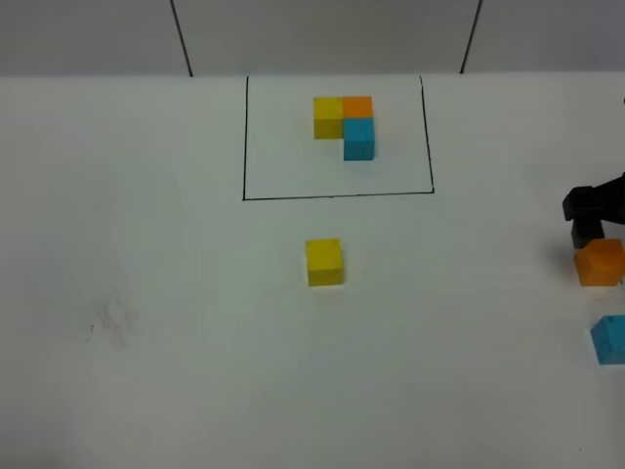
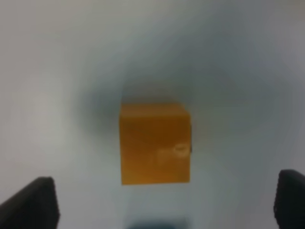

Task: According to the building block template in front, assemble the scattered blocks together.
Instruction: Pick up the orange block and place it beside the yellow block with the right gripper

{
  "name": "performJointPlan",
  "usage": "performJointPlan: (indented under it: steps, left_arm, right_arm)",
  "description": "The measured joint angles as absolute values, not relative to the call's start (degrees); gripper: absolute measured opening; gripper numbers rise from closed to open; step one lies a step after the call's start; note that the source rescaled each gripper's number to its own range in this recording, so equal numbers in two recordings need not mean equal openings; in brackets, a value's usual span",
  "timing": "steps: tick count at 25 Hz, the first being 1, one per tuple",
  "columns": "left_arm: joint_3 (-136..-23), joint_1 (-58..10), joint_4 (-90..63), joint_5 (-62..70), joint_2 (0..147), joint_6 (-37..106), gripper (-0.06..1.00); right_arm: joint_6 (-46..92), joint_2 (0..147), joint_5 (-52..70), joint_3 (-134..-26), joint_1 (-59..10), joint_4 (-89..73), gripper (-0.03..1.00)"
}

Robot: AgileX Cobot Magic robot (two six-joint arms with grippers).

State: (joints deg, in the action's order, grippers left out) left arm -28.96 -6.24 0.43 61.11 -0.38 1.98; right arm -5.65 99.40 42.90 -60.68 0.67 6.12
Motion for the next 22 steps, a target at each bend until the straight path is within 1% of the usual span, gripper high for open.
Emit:
performJointPlan:
  steps: [11, 14, 16, 17, 18, 19, 20, 21, 22]
  left_arm:
    - [-29.0, -6.2, 0.4, 61.1, -0.4, 2.0, 0.68]
    - [-29.0, -6.2, 0.4, 61.1, -0.4, 2.0, 0.68]
    - [-29.0, -6.2, 0.4, 61.1, -0.4, 2.0, 0.68]
    - [-29.0, -6.2, 0.4, 61.1, -0.4, 2.0, 0.68]
    - [-29.0, -6.2, 0.4, 61.1, -0.4, 2.0, 0.68]
    - [-29.0, -6.2, 0.4, 61.1, -0.4, 2.0, 0.68]
    - [-29.0, -6.2, 0.4, 61.1, -0.4, 2.0, 0.68]
    - [-29.0, -6.2, 0.4, 61.1, -0.4, 2.0, 0.68]
    - [-29.0, -6.2, 0.4, 61.1, -0.4, 2.0, 0.68]
  right_arm:
    - [-4.6, 107.6, 38.2, -60.7, 1.9, 6.1, 0.85]
    - [-4.6, 109.4, 36.5, -60.7, 2.0, 6.1, 0.82]
    - [-4.6, 110.3, 36.0, -60.7, 2.0, 6.1, 0.73]
    - [-4.6, 110.6, 36.0, -60.7, 2.0, 6.1, 0.64]
    - [-4.6, 110.7, 36.0, -60.7, 2.0, 6.1, 0.52]
    - [-4.6, 110.8, 36.0, -60.7, 2.0, 6.1, 0.38]
    - [-4.6, 110.8, 36.0, -60.7, 2.0, 6.1, 0.25]
    - [-4.6, 110.8, 35.9, -60.7, 2.0, 6.1, 0.28]
    - [-4.5, 110.7, 35.9, -60.7, 2.0, 6.1, 0.27]
